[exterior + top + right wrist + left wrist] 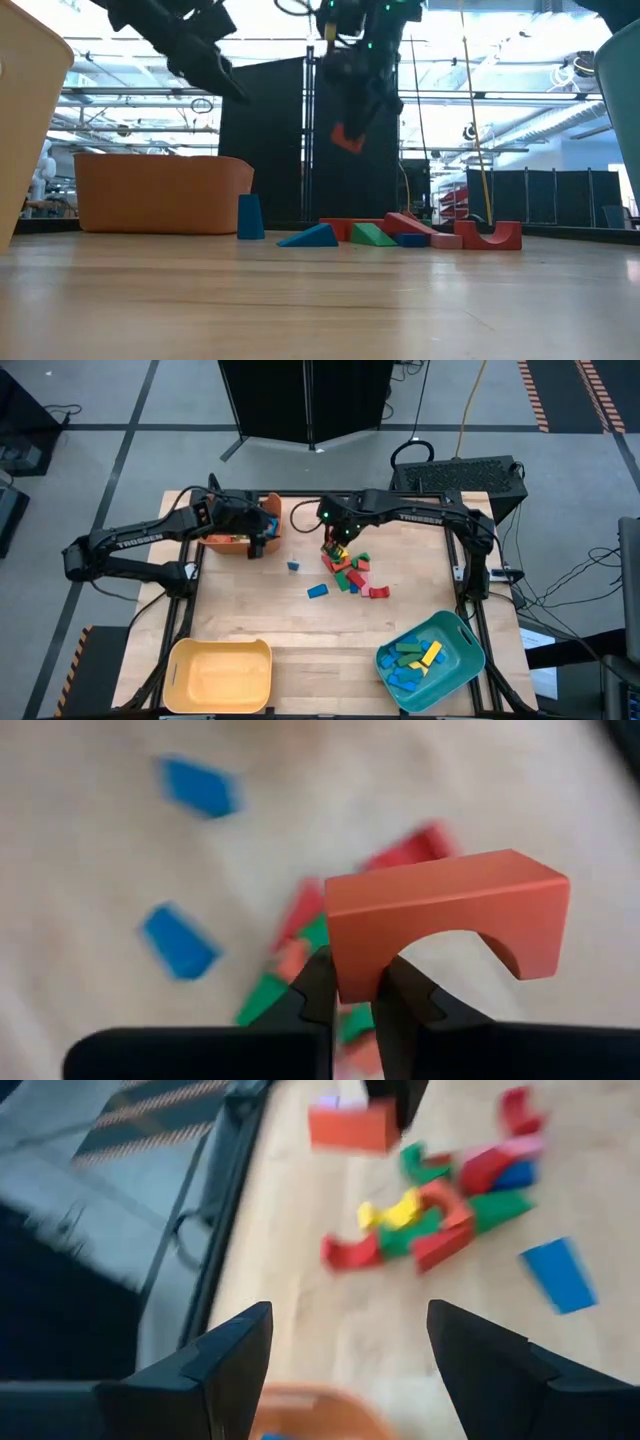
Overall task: Sort blocks by size
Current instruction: Put the orange arch block into the orange bin
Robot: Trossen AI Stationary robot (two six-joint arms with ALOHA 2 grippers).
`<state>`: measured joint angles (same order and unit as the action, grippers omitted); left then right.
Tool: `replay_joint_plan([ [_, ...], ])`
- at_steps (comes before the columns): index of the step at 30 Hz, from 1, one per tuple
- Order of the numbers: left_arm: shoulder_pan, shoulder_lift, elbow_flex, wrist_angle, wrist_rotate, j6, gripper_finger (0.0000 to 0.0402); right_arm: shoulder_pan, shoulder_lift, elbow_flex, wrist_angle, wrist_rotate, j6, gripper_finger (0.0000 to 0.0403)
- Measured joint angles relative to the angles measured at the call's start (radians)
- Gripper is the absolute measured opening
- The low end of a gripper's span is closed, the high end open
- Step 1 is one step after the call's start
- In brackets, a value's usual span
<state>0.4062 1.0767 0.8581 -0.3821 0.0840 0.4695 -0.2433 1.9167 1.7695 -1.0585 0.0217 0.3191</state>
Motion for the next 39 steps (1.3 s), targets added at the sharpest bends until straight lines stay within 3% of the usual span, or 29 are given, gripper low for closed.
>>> replay_joint_plan([
  [5,-0.056,0.0,0.0,0.047,0.085,0.041,0.0267,0.049,-0.001,0.0,0.042,-0.161,-0.09,0.0026],
  [11,-0.135,0.001,0.0,0.068,0.1,0.096,0.0267,0.089,-0.001,0.0,0.087,-0.258,-0.153,0.0026],
  [17,-0.232,0.026,-0.042,0.191,0.177,0.189,0.0267,0.114,-0.001,0.0,0.191,-0.47,-0.215,0.0027],
  [24,-0.315,0.07,-0.063,0.254,0.151,0.299,0.0267,0.128,0.0,0.0,0.248,-0.535,-0.248,0.0027],
  [39,-0.34,0.187,-0.063,0.388,0.14,0.286,0.0261,0.129,0.0,0.0,0.274,-0.551,-0.26,0.0027],
])
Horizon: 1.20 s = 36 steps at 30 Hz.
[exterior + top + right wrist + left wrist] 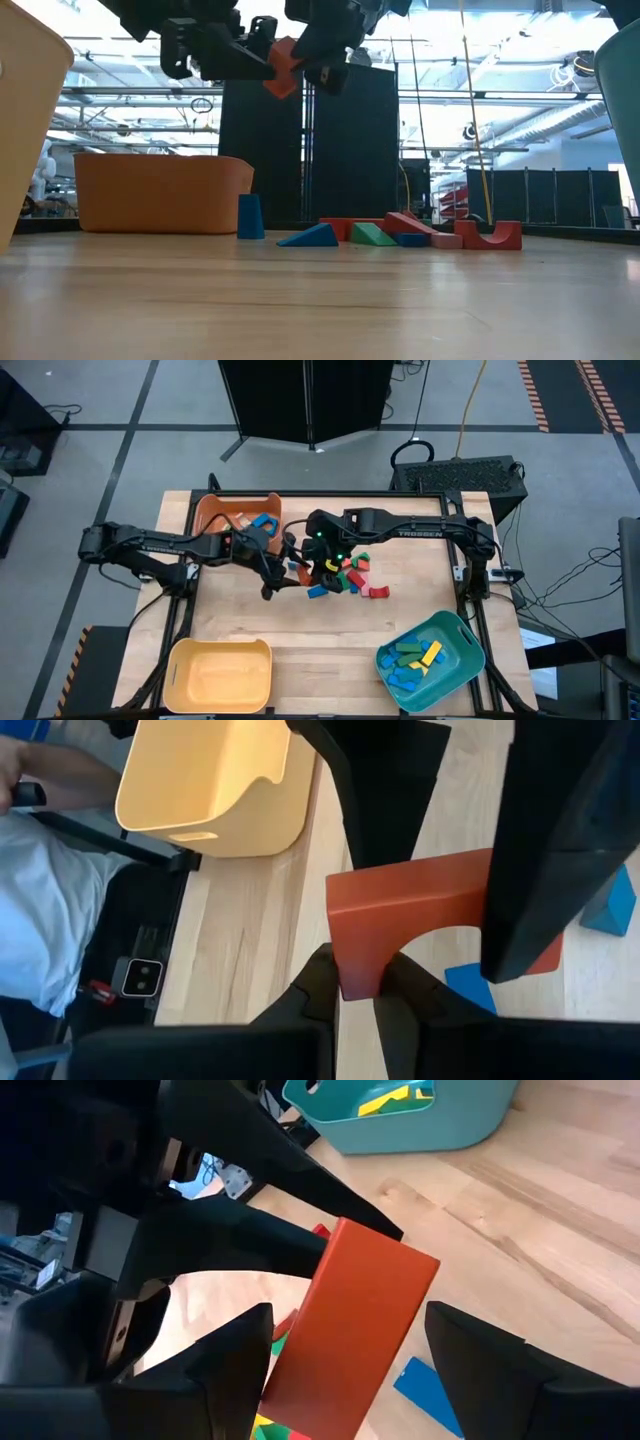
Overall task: Sort blocks by size
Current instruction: Put the orange arch block into the orange bin
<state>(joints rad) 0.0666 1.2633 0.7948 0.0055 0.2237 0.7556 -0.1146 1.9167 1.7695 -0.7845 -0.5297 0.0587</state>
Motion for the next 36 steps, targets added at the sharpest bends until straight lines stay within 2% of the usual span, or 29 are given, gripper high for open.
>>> replay_joint_plan([
  [11,0.003,-0.001,0.0,-0.004,0.001,-0.001,0.0151,0.0,0.001,0.0,-0.006,-0.009,-0.016,0.0031],
  [14,0.004,-0.001,0.0,-0.008,-0.006,-0.006,0.0141,0.0,0.001,0.0,-0.008,-0.005,-0.024,0.0046],
  [19,0.012,-0.001,0.0,-0.033,-0.094,-0.024,0.0137,-0.005,0.001,0.0,-0.007,0.04,-0.051,0.0097],
  [22,0.043,-0.006,0.0,-0.062,-0.133,-0.029,0.0136,-0.01,0.001,0.0,-0.022,0.185,-0.053,0.0132],
  [27,0.114,-0.036,0.001,-0.101,-0.199,-0.08,0.0135,-0.016,0.001,0.0,-0.21,0.636,-0.016,0.0173],
  [29,0.152,-0.066,0.002,-0.178,-0.247,-0.097,0.0135,-0.023,0.0,-0.012,-0.288,0.767,0.03,0.0182],
  [31,0.196,-0.098,0.002,-0.244,-0.269,-0.121,0.0135,-0.03,-0.006,-0.057,-0.289,0.795,0.043,0.0187],
  [36,0.301,-0.196,0.001,-0.356,-0.257,-0.174,0.0135,-0.028,-0.056,-0.224,-0.195,0.753,0.045,0.0187],
])
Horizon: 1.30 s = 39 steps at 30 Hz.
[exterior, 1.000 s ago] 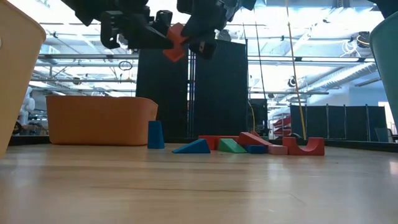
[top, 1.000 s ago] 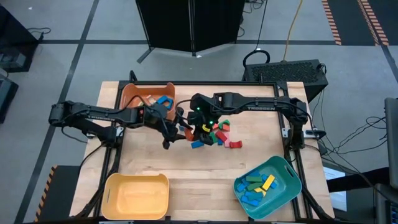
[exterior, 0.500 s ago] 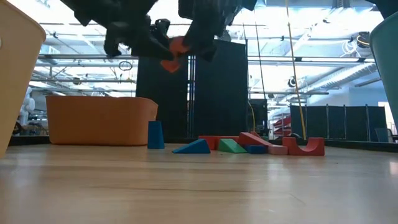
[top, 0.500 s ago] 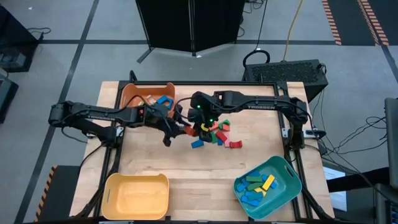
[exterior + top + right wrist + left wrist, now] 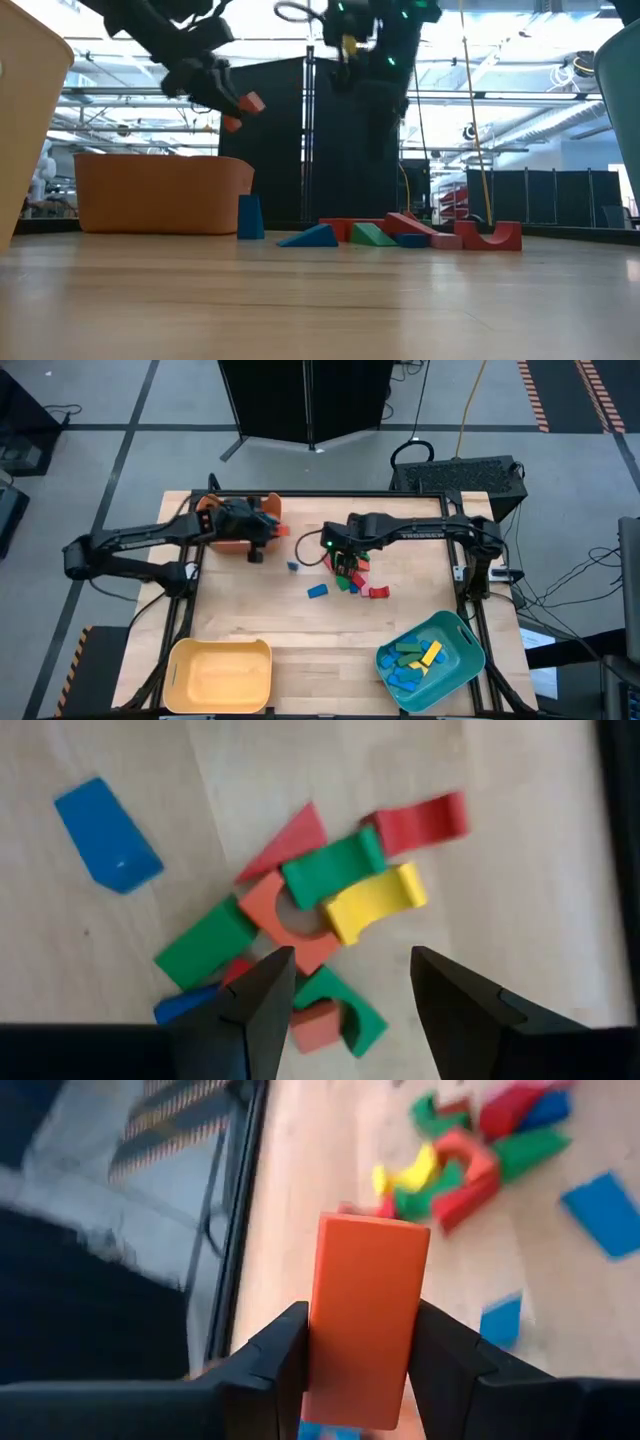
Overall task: Sort blocks by size
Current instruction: Put the orange arch block into the orange bin
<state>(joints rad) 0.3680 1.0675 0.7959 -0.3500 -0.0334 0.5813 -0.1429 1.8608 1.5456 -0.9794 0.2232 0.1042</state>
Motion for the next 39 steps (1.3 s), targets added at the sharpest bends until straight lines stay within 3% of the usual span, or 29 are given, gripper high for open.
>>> replay_joint_plan([
  [9,0.145,-0.115,-0.002,-0.179,-0.002,-0.098,0.0135,-0.021,-0.044,-0.279,0.314,-0.073,0.047,0.0181],
  [13,0.191,-0.122,-0.029,-0.158,-0.009,-0.108,0.0135,-0.019,-0.056,-0.296,0.372,-0.075,0.048,0.0181],
  [18,0.25,-0.121,-0.055,-0.118,-0.101,-0.166,0.0135,-0.019,-0.056,-0.296,0.38,-0.073,0.057,0.018],
  [23,0.31,-0.119,-0.066,-0.118,-0.106,-0.203,0.0135,-0.001,-0.056,-0.296,0.416,-0.065,0.041,0.018],
  [29,0.376,-0.042,-0.067,-0.105,-0.099,-0.415,0.0135,0.043,-0.056,-0.296,0.431,-0.065,0.011,0.018],
  [39,0.424,0.137,-0.045,-0.137,-0.072,-0.497,0.0135,0.078,-0.055,-0.296,0.41,-0.003,-0.122,0.018],
])
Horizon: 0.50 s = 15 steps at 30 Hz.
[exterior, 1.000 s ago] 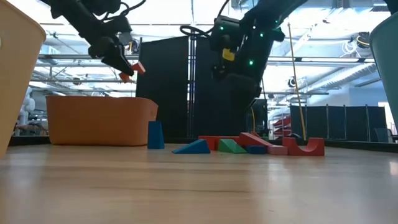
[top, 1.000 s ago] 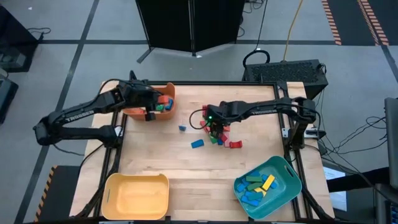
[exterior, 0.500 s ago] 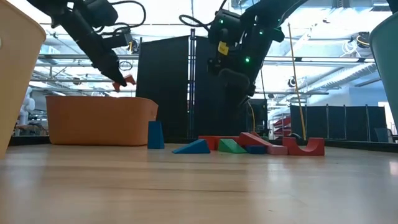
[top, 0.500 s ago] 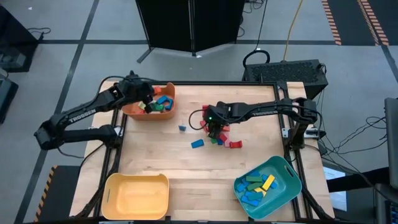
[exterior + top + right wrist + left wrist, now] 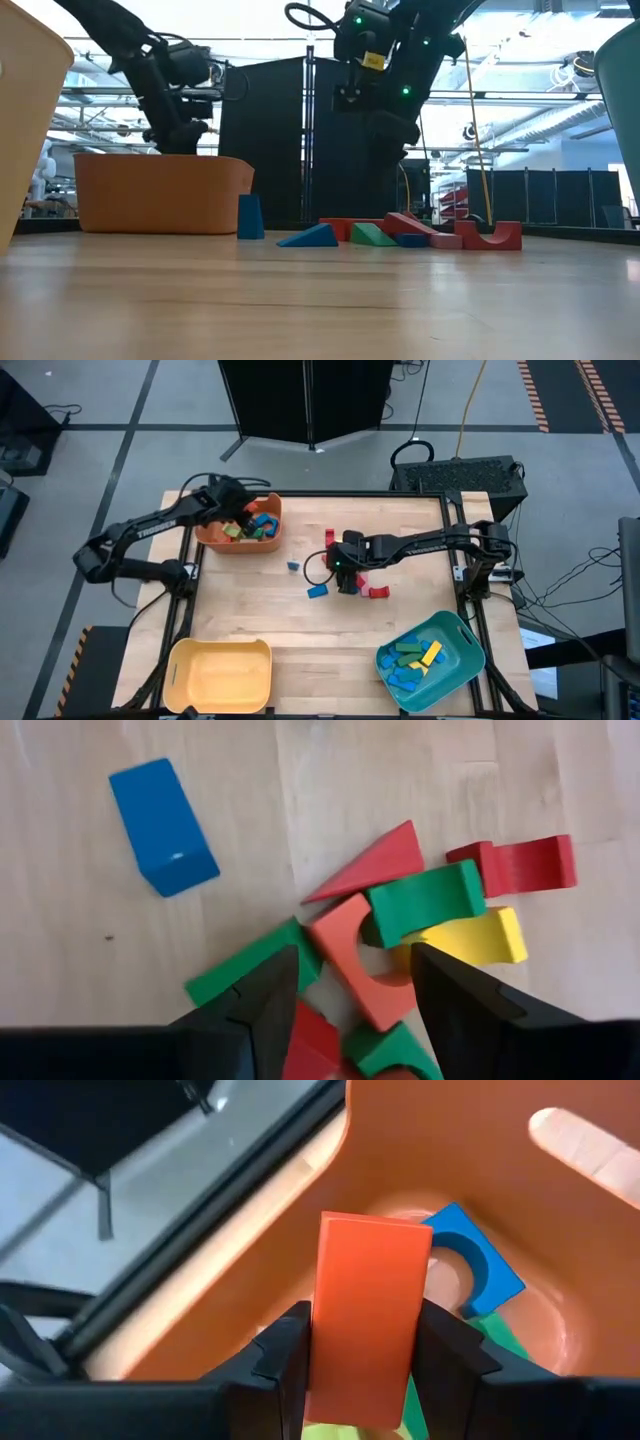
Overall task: Sort blocks by size
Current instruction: Put the orange arch block into the orange bin
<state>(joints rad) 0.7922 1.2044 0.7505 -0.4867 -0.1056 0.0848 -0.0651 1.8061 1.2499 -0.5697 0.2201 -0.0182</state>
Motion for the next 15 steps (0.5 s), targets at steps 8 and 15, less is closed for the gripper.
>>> replay_joint_plan([
  [8,-0.001,0.049,0.014,0.0,-0.001,-0.046,0.0139,-0.035,0.022,0.0,0.0,0.015,-0.086,0.018],
  [15,-0.015,0.049,0.014,0.01,-0.001,-0.027,0.0195,-0.041,0.082,0.0,-0.019,0.013,-0.135,0.018],
])
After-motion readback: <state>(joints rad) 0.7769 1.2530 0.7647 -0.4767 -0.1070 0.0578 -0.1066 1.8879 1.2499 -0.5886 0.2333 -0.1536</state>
